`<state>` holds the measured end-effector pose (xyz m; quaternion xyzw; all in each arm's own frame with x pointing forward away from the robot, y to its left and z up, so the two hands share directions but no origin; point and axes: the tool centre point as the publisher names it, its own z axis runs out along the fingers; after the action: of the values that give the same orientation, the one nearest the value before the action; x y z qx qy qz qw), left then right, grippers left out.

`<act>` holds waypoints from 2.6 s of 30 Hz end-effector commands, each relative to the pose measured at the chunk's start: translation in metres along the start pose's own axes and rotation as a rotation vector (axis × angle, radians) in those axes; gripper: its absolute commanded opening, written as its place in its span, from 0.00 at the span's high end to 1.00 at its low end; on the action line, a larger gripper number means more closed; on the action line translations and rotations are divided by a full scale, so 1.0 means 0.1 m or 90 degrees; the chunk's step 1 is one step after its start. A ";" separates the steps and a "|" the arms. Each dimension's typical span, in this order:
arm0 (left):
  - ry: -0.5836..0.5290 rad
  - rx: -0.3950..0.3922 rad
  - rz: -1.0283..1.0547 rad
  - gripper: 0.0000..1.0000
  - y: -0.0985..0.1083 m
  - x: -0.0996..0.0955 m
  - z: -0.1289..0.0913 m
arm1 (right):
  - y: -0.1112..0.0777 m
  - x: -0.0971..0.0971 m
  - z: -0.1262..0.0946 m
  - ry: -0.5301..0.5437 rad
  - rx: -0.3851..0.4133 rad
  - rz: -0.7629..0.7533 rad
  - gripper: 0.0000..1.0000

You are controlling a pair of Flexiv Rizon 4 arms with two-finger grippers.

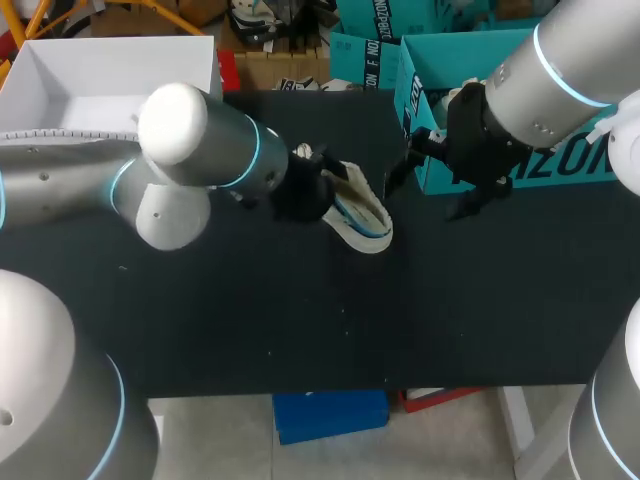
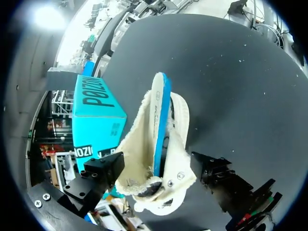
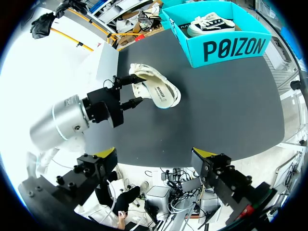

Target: Take the shoe out of the shoebox, open the shoe tongue, remove and reinsert the insole, then place the shoe into the shoebox

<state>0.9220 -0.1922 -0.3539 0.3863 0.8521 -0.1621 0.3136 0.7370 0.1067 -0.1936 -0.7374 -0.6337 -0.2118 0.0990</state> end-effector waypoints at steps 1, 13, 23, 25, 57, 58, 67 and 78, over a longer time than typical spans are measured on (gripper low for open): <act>-0.010 0.003 0.002 0.00 -0.02 0.15 -0.27 | 0.00 0.01 0.01 -0.001 0.000 0.000 0.00; -0.008 -0.013 -0.028 0.11 0.14 0.34 -0.20 | 0.00 0.01 0.01 -0.001 0.000 0.000 0.00; -0.013 -0.010 -0.035 0.18 0.16 0.19 0.03 | 0.00 0.01 0.01 -0.001 0.000 0.000 0.00; -0.013 -0.006 -0.031 0.30 0.13 0.15 0.07 | 0.00 0.01 0.01 -0.001 0.000 0.000 0.00; -0.021 0.209 0.304 1.00 0.13 0.22 -0.14 | 0.00 0.01 0.01 -0.001 0.000 0.000 0.00; -0.012 0.225 0.315 1.00 0.13 0.26 -0.15 | 0.00 0.01 0.01 -0.001 0.000 0.000 0.00; 0.031 0.285 0.391 1.00 0.30 0.43 -0.14 | 0.00 0.01 0.01 -0.001 0.000 0.000 0.00; 0.027 0.265 0.427 1.00 0.48 0.28 -0.25 | 0.00 0.01 0.01 -0.001 0.000 0.000 0.00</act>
<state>0.9339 -0.1344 -0.3598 0.7005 0.6341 -0.2127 0.2490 0.7370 0.1067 -0.1936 -0.7375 -0.6336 -0.2117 0.0989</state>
